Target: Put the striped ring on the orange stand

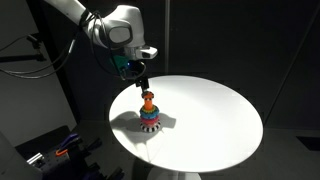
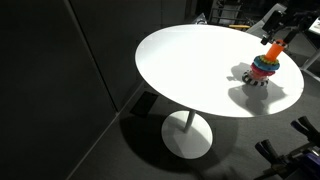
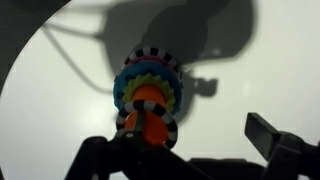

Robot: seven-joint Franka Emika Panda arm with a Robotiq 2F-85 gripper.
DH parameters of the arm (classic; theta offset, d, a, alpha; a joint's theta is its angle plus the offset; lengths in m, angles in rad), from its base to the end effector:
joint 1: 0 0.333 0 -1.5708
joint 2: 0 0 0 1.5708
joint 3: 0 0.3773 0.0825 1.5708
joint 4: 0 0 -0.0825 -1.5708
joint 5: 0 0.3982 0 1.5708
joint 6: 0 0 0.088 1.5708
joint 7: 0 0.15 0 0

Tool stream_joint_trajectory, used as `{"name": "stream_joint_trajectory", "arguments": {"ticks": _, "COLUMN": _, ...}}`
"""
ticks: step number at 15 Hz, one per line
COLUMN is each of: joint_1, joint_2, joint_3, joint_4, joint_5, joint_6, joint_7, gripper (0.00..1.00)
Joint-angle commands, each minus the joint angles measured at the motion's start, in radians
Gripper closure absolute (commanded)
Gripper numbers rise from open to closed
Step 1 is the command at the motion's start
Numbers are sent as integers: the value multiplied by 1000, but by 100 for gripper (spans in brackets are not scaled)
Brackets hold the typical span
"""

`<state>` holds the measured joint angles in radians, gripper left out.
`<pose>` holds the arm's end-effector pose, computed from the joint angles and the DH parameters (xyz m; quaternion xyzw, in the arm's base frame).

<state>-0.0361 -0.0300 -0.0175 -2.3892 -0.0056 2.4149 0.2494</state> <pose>0.5059 -0.0273 0.3435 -0.9885 0.1488 -0.0279 0.0011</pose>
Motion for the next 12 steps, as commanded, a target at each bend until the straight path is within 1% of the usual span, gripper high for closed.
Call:
{"name": "stream_joint_trajectory", "arguments": {"ticks": 1, "joint_1": 4, "joint_2": -24, "joint_3": -2, "joint_4": -15, "joint_5": 23, "joint_6": -5, "joint_7": -34, "gripper": 0}}
{"name": "stream_joint_trajectory", "arguments": {"ticks": 12, "joint_1": 13, "joint_2": -28, "joint_3": 3, "joint_4": -17, "joint_5": 48, "joint_6": -11, "joint_7": -54, "gripper": 0}}
